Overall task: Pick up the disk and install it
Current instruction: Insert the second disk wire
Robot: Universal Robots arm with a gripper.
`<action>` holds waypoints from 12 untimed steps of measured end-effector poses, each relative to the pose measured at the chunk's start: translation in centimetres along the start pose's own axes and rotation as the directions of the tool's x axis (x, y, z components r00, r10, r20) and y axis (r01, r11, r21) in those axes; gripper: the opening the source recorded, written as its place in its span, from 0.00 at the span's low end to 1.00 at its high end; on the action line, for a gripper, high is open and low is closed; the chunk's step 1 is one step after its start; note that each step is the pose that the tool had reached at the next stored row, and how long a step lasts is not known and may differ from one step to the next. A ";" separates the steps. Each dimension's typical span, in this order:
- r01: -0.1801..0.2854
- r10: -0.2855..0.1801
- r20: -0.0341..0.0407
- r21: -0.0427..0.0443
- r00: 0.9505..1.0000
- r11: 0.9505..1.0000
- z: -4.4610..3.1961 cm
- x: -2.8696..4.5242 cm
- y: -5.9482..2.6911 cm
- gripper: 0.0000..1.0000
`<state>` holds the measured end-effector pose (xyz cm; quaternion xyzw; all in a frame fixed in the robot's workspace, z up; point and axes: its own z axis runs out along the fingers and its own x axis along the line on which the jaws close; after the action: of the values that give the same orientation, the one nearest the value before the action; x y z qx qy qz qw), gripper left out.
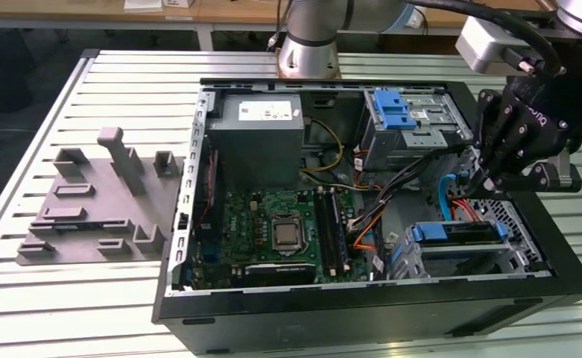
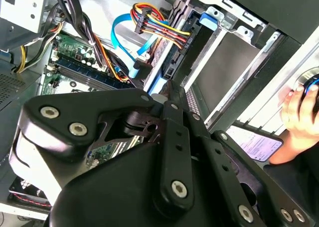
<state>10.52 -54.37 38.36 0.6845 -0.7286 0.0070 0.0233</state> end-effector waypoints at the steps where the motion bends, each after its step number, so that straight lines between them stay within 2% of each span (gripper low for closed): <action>1: 0.000 0.000 0.000 0.000 1.000 1.000 0.00 0.00 0.00 0.11; 4: 0.000 0.000 -0.001 0.000 1.000 1.000 0.00 -0.04 0.00 0.11; 6: 0.000 0.000 -0.006 0.000 1.000 1.000 -0.01 -0.17 0.01 0.11; 8: 0.000 0.000 -0.012 0.001 1.000 1.000 -0.02 -0.42 0.03 0.11; 12: 0.000 0.000 -0.014 0.001 1.000 1.000 -0.05 -0.95 0.06 0.11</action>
<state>10.52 -53.42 38.38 0.6843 -0.7285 0.0123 0.0282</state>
